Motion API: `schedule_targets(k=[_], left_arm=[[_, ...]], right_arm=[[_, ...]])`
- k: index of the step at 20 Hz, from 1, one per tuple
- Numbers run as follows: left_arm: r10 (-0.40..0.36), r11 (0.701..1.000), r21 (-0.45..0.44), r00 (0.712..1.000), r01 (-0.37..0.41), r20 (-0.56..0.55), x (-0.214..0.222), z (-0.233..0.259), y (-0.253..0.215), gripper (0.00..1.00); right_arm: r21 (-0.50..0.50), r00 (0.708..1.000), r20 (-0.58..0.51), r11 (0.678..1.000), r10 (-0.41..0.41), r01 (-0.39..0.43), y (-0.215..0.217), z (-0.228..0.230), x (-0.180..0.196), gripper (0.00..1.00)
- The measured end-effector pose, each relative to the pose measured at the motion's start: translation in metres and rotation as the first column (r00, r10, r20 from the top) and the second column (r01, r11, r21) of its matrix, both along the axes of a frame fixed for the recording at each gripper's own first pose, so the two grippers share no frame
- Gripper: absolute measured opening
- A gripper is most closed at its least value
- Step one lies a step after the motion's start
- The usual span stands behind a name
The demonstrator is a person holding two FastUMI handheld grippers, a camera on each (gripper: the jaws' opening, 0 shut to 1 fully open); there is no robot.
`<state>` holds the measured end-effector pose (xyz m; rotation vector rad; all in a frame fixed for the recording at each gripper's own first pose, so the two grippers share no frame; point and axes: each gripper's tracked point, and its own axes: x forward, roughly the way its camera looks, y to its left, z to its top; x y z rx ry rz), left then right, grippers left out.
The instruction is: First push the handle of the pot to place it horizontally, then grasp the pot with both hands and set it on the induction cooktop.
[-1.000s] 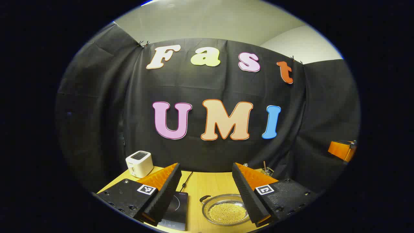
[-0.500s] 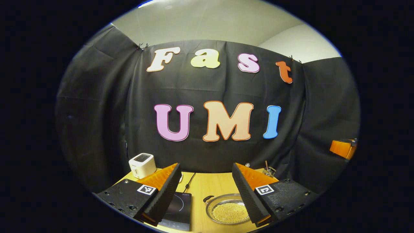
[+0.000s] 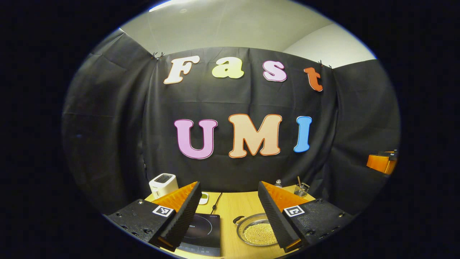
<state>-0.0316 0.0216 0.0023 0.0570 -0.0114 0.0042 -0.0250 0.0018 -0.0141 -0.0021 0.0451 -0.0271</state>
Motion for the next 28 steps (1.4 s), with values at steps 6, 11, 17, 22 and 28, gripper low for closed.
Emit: schedule_targets(k=[6,11,17,22,28], left_arm=[[-0.024,1.0,0.016,1.0,0.024,-0.004,-0.011,-0.002,0.006,0.96],[-0.038,0.999,0.013,0.999,0.039,-0.027,-0.024,-0.012,0.02,0.96],[-0.029,1.0,0.007,1.0,0.029,-0.007,-0.042,-0.014,0.049,0.95],[-0.017,1.0,-0.002,1.0,0.017,-0.012,-0.052,-0.021,0.069,0.96],[0.01,0.999,0.033,1.0,-0.01,-0.011,-0.062,-0.024,0.091,0.96]], right_arm=[[0.004,0.999,-0.03,1.0,-0.019,0.019,0.008,-0.013,-0.013,0.93],[0.029,0.999,-0.032,0.999,-0.034,0.035,0.019,-0.017,-0.024,0.93],[0.103,0.997,-0.05,0.993,-0.06,0.065,0.03,-0.029,-0.033,0.62],[0.096,0.992,-0.065,0.988,-0.112,0.118,0.028,-0.039,-0.034,0.07],[0.074,0.991,-0.118,0.994,-0.067,0.076,0.053,-0.062,-0.034,0.03]])
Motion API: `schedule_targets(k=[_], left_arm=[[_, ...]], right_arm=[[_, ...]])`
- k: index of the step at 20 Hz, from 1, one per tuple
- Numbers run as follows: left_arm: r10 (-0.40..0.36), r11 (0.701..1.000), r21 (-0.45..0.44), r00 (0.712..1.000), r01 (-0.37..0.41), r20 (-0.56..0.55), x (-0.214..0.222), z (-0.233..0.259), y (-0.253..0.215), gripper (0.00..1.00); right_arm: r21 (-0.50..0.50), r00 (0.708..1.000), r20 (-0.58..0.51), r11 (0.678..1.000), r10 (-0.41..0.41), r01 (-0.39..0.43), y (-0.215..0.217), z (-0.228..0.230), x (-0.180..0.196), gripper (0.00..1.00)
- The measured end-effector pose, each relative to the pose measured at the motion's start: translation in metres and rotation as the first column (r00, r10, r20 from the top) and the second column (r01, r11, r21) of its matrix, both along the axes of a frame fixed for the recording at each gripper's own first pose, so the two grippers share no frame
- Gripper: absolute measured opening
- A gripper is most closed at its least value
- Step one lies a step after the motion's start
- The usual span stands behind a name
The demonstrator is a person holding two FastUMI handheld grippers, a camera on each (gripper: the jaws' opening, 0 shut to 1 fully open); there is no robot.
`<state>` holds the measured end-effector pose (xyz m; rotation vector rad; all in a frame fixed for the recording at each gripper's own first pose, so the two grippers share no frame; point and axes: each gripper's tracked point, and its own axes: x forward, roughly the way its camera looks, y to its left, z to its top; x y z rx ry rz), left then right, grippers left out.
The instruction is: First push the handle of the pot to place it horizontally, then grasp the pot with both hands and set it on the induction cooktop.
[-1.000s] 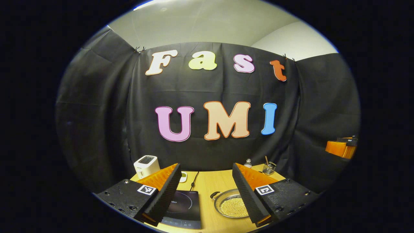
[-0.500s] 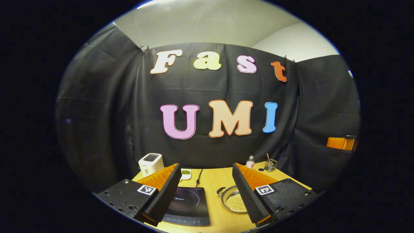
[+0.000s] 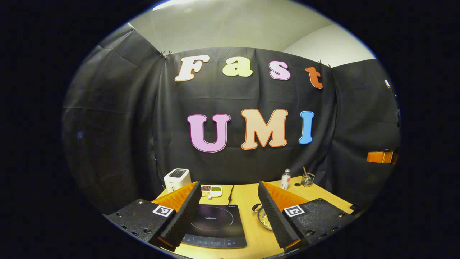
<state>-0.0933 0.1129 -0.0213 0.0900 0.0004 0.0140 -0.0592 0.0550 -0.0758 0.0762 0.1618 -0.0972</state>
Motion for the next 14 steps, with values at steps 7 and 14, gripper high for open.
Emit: schedule_targets(k=[7,14], left_arm=[[0.006,1.0,-0.004,1.0,-0.006,-0.015,-0.003,-0.006,0.008,0.96],[-0.013,1.0,0.004,0.999,0.013,-0.053,0.004,-0.02,0.007,0.93]], right_arm=[[0.004,0.992,-0.116,0.999,0.047,-0.047,0.02,-0.042,0.006,0.03],[0.067,0.941,-0.335,0.997,0.054,-0.033,0.023,-0.124,-0.005,0.0]])
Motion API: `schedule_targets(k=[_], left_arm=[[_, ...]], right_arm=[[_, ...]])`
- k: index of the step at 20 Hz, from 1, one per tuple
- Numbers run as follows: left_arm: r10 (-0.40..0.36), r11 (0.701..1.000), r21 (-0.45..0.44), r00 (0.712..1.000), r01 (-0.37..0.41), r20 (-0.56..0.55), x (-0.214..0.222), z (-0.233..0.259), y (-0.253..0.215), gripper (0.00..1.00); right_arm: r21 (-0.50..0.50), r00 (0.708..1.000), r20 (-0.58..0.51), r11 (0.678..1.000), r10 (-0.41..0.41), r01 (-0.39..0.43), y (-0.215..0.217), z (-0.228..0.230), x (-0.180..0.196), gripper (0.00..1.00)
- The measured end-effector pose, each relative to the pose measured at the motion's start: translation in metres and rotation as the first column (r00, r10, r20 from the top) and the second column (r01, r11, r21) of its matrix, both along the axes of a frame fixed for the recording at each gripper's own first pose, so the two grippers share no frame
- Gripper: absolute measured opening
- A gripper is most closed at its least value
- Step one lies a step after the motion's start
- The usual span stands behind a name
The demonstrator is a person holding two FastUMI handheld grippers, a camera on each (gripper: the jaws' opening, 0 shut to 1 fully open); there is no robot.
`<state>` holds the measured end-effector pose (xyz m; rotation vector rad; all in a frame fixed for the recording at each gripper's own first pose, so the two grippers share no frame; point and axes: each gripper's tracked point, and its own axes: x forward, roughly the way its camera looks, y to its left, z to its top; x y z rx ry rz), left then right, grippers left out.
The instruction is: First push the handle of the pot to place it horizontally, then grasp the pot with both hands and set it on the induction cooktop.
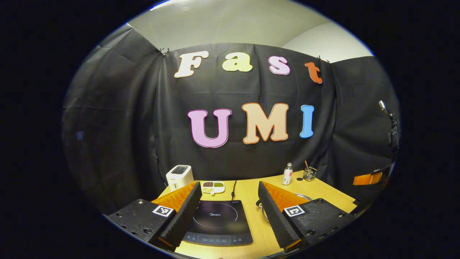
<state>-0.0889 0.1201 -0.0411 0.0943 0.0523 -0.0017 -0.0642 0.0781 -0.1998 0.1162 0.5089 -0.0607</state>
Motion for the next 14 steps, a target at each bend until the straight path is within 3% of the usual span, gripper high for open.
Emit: schedule_targets(k=[1,4,6,7,10,11,14], left_arm=[[0.001,1.0,-0.003,1.0,-0.001,-0.01,0.004,-0.002,-0.001,0.93],[0.009,1.0,-0.017,1.0,-0.009,-0.025,0.015,-0.008,-0.004,0.93],[0.018,1.0,-0.018,0.999,-0.019,-0.037,0.024,-0.013,-0.007,0.93],[0.024,1.0,-0.016,0.999,-0.025,-0.041,0.028,-0.013,-0.007,0.99],[0.05,0.999,0.001,0.996,-0.05,-0.069,0.042,-0.026,-0.008,0.93],[0.063,0.998,0.005,0.995,-0.062,-0.082,0.049,-0.031,-0.008,0.96],[0.108,0.994,-0.002,0.987,-0.109,-0.121,0.067,-0.04,-0.01,0.93]], right_arm=[[0.011,0.999,-0.038,1.0,-0.009,0.009,-0.003,-0.012,-0.003,0.04],[0.057,0.988,-0.154,0.998,-0.025,0.034,-0.01,-0.051,-0.01,0.0],[0.096,0.972,-0.235,0.994,-0.022,0.046,-0.012,-0.073,-0.012,0.03],[0.11,0.962,-0.271,0.992,-0.023,0.055,-0.014,-0.083,-0.012,0.03],[0.132,0.928,-0.372,0.989,-0.013,0.067,-0.019,-0.117,-0.007,0.03],[0.147,0.914,-0.405,0.987,0.004,0.061,-0.017,-0.128,-0.004,0.0],[0.225,0.872,-0.488,0.971,0.042,0.079,-0.011,-0.156,0.01,0.0]])
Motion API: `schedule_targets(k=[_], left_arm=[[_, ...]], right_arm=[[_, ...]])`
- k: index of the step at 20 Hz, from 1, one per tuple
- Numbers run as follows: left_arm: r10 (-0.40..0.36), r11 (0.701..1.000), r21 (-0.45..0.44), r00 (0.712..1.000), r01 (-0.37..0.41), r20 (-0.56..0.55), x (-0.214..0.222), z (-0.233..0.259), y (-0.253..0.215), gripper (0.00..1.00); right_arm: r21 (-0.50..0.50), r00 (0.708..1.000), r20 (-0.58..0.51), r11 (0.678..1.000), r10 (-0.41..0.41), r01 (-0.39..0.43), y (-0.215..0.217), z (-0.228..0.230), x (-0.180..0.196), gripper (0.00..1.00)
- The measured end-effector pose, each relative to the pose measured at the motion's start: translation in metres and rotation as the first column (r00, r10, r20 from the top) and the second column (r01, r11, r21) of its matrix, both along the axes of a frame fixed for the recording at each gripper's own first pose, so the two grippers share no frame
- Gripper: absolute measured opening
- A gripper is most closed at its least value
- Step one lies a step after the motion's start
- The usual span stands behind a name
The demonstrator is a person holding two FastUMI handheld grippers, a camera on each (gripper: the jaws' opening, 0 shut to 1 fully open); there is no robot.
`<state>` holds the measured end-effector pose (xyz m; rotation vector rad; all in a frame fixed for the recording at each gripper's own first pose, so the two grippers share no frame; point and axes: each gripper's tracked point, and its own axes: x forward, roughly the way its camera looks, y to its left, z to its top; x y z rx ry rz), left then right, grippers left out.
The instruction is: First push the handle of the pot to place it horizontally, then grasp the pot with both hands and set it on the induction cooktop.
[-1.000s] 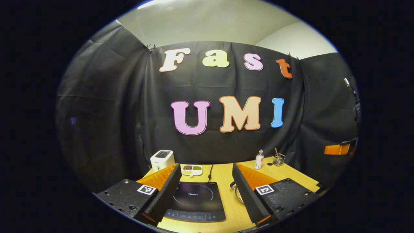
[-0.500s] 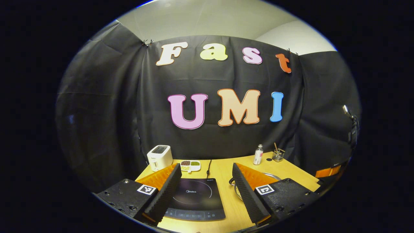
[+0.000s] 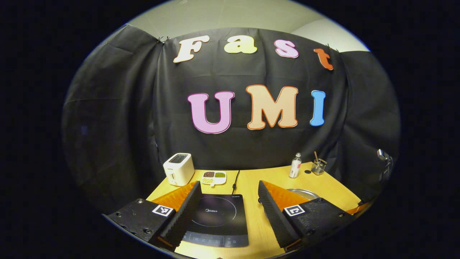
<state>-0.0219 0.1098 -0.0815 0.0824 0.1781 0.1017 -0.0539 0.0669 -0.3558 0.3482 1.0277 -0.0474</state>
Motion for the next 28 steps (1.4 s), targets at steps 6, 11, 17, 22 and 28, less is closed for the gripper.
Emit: schedule_targets(k=[6,11,17,22,28], left_arm=[[0.087,0.996,-0.011,0.995,-0.088,-0.05,0.037,-0.011,-0.006,0.96],[0.141,0.99,-0.004,0.986,-0.142,-0.085,0.058,-0.018,-0.015,0.96],[0.181,0.983,-0.009,0.977,-0.183,-0.117,0.074,-0.031,-0.028,0.96],[0.199,0.979,-0.011,0.97,-0.203,-0.138,0.08,-0.037,-0.036,0.96],[0.212,0.977,0.013,0.965,-0.212,-0.155,0.08,-0.041,-0.039,0.96]], right_arm=[[0.095,0.978,-0.207,0.995,-0.003,0.023,0.001,-0.062,0.019,0.03],[0.135,0.945,-0.327,0.99,-0.001,0.048,-0.002,-0.095,0.033,0.03],[0.133,0.926,-0.378,0.989,-0.006,0.06,-0.007,-0.112,0.049,0.03],[0.139,0.913,-0.408,0.987,-0.022,0.086,-0.013,-0.118,0.062,0.03],[0.13,0.92,-0.388,0.985,-0.055,0.113,-0.028,-0.119,0.082,0.03]])
